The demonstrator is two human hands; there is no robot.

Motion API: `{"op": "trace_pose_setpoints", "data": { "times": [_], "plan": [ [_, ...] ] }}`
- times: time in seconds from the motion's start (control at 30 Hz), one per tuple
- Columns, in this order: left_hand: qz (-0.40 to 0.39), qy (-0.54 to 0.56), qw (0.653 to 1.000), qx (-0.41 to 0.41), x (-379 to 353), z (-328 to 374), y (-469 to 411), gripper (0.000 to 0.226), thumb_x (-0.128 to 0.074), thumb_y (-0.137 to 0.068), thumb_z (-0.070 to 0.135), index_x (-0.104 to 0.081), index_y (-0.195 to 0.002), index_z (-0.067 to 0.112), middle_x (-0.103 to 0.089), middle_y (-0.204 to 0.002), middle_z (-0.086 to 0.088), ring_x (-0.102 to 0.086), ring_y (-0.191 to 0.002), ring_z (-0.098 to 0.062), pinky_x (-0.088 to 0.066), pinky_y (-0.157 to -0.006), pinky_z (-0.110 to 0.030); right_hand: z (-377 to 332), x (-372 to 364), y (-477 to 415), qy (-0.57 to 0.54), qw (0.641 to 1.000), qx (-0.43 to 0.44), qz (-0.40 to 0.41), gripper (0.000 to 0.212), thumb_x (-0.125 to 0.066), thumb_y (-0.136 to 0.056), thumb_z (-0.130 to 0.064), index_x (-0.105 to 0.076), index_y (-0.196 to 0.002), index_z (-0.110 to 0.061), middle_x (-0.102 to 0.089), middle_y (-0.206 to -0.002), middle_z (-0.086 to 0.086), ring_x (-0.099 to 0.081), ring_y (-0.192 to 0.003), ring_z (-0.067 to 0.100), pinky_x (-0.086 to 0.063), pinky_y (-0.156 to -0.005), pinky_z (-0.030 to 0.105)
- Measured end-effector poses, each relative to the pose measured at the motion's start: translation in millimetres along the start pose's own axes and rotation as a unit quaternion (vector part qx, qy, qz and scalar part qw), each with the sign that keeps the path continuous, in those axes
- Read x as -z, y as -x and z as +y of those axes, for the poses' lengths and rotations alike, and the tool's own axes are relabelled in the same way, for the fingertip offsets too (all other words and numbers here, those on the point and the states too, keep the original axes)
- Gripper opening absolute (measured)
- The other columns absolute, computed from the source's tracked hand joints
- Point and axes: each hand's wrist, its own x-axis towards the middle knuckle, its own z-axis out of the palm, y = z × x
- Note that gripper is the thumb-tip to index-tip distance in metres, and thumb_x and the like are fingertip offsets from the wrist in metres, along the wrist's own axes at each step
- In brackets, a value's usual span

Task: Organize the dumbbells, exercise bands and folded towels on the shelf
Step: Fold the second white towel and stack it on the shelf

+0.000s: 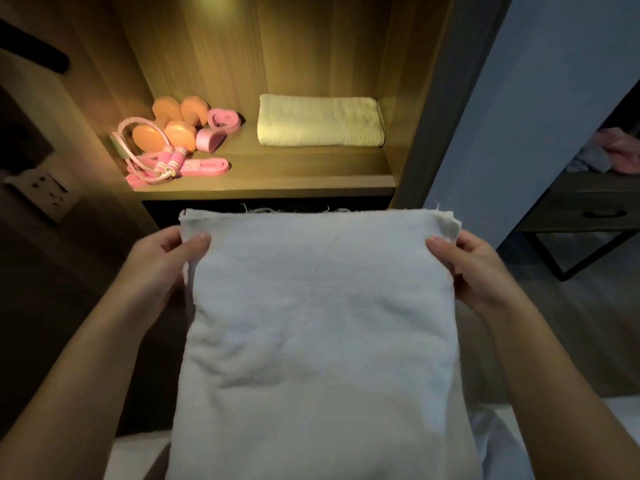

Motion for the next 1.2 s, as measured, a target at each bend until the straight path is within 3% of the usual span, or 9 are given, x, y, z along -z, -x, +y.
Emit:
{"op": "trace_pose_setpoints", "data": {
  "times": [0.23,0.47,0.6,0.73,0.83,0.9,1.0,1.1,1.2],
  "plan": [
    [-0.009,0.003,0.965,-0.263,25,85,8,0.028,-0.061,-0.085,0.004,-0.071,-0.095,0.028,-0.074,-0.097,0.017,-0.066,-0.095,0.001,-0.053,-0.082,-0.014,-87,2,11,-0.028,0.964,0.26,-0.041,0.064,-0.094,-0.034,-0.052,-0.077,-0.092,-0.029,-0.075,-0.096,-0.002,-0.07,-0.091,0.014,-0.057,-0.078,0.025],
    [0.033,0.004,0.924,-0.381,29,92,22,0.025,-0.063,-0.079,0.002,-0.061,-0.104,0.002,-0.07,-0.081,0.025,-0.063,-0.08,0.008,-0.051,-0.077,-0.009,-99,8,20,0.001,0.933,0.357,-0.036,0.05,-0.09,-0.052,-0.048,-0.077,-0.095,-0.026,-0.075,-0.098,-0.003,-0.068,-0.093,0.013,-0.054,-0.08,0.023],
    [0.052,0.019,0.922,-0.383,23,97,25,0.021,-0.066,-0.081,0.001,-0.064,-0.093,0.018,-0.071,-0.082,0.024,-0.064,-0.079,0.007,-0.051,-0.072,-0.009,-105,0,14,-0.059,0.934,0.352,0.006,0.031,-0.083,-0.058,-0.017,-0.071,-0.086,-0.02,-0.072,-0.082,-0.006,-0.065,-0.077,0.01,-0.052,-0.071,0.025],
    [0.04,0.015,0.938,-0.343,24,101,32,0.022,-0.066,-0.081,-0.005,-0.061,-0.092,0.014,-0.071,-0.08,0.019,-0.065,-0.076,0.005,-0.054,-0.068,-0.011,-109,6,18,-0.099,0.955,0.277,-0.039,0.068,-0.092,-0.042,-0.023,-0.062,-0.102,-0.033,-0.069,-0.101,-0.001,-0.069,-0.09,0.016,-0.058,-0.072,0.027],
    [-0.01,-0.096,0.95,-0.297,38,111,36,0.043,-0.072,-0.077,0.0,-0.053,-0.102,0.03,-0.066,-0.097,0.009,-0.066,-0.083,-0.003,-0.056,-0.063,-0.016,-122,20,29,0.116,0.964,0.229,-0.067,0.085,-0.092,-0.05,-0.03,-0.056,-0.126,-0.036,-0.065,-0.109,-0.007,-0.067,-0.098,0.016,-0.057,-0.076,0.023],
    [-0.084,-0.263,0.93,-0.242,48,120,32,0.059,-0.076,-0.077,0.01,-0.045,-0.113,0.046,-0.059,-0.108,0.008,-0.063,-0.094,-0.011,-0.058,-0.065,-0.022,-135,18,37,0.335,0.91,0.221,-0.105,0.067,-0.083,-0.07,-0.026,-0.053,-0.129,-0.035,-0.058,-0.111,-0.017,-0.062,-0.099,0.008,-0.054,-0.072,0.017],
    [-0.171,-0.51,0.82,-0.197,45,131,22,0.055,-0.074,-0.083,0.023,-0.045,-0.125,0.043,-0.055,-0.114,0.012,-0.056,-0.102,-0.008,-0.053,-0.08,-0.024,-150,6,38,0.497,0.825,0.179,-0.201,0.038,-0.077,-0.082,-0.028,-0.061,-0.117,-0.028,-0.063,-0.107,-0.013,-0.062,-0.091,0.003,-0.051,-0.068,0.014],
    [-0.197,-0.63,0.718,-0.221,30,144,17,0.023,-0.068,-0.082,0.026,-0.057,-0.101,0.033,-0.06,-0.098,0.01,-0.055,-0.088,-0.006,-0.049,-0.075,-0.028,-164,-11,37,0.635,0.725,0.144,-0.225,0.015,-0.071,-0.086,-0.021,-0.06,-0.095,-0.026,-0.062,-0.093,-0.007,-0.058,-0.082,0.009,-0.046,-0.065,0.016],
    [-0.179,-0.665,0.682,-0.246,28,158,19,0.02,-0.071,-0.081,0.032,-0.052,-0.083,0.031,-0.056,-0.084,0.007,-0.051,-0.076,-0.01,-0.045,-0.067,-0.034,-174,-13,37,0.706,0.666,0.128,-0.202,0.025,-0.072,-0.085,-0.019,-0.049,-0.081,-0.028,-0.052,-0.084,-0.009,-0.047,-0.075,0.006,-0.036,-0.06,0.017]
  ]
}}
